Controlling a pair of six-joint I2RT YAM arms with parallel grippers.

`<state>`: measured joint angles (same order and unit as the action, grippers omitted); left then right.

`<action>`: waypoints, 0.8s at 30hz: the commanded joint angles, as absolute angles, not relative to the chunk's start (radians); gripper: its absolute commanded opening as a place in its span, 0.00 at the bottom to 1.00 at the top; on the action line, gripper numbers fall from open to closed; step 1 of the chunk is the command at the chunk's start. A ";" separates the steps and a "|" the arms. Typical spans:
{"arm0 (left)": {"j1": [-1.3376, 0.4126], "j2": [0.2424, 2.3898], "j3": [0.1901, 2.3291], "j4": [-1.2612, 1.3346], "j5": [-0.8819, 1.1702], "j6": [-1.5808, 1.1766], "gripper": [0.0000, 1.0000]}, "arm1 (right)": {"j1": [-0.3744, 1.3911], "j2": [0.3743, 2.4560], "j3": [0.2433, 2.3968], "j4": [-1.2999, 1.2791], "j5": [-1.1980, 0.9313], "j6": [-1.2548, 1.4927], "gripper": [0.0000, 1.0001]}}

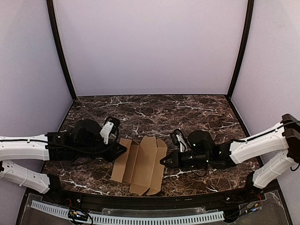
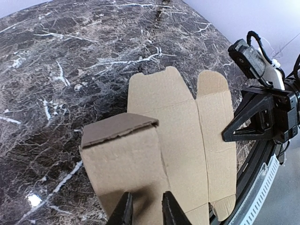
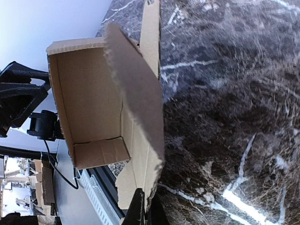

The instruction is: Fold the paper box

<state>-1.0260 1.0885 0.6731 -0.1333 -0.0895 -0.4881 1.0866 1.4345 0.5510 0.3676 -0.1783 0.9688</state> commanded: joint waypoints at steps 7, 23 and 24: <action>-1.030 0.849 0.765 -0.342 -0.268 -0.400 0.25 | 1.005 1.289 0.858 -0.180 -0.130 0.545 0.00; -1.029 0.719 0.732 -0.323 -0.355 -0.367 0.26 | 1.036 1.477 1.487 -0.867 0.150 -0.114 0.00; -1.029 0.718 0.732 -0.322 -0.361 -0.364 0.26 | 1.049 1.489 1.510 -0.897 0.205 -0.153 0.00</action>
<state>-1.0260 0.7315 0.7490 -0.2962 -0.3256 -0.3866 1.0134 1.4502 1.4307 -0.7162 0.0273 0.0692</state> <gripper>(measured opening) 0.262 0.006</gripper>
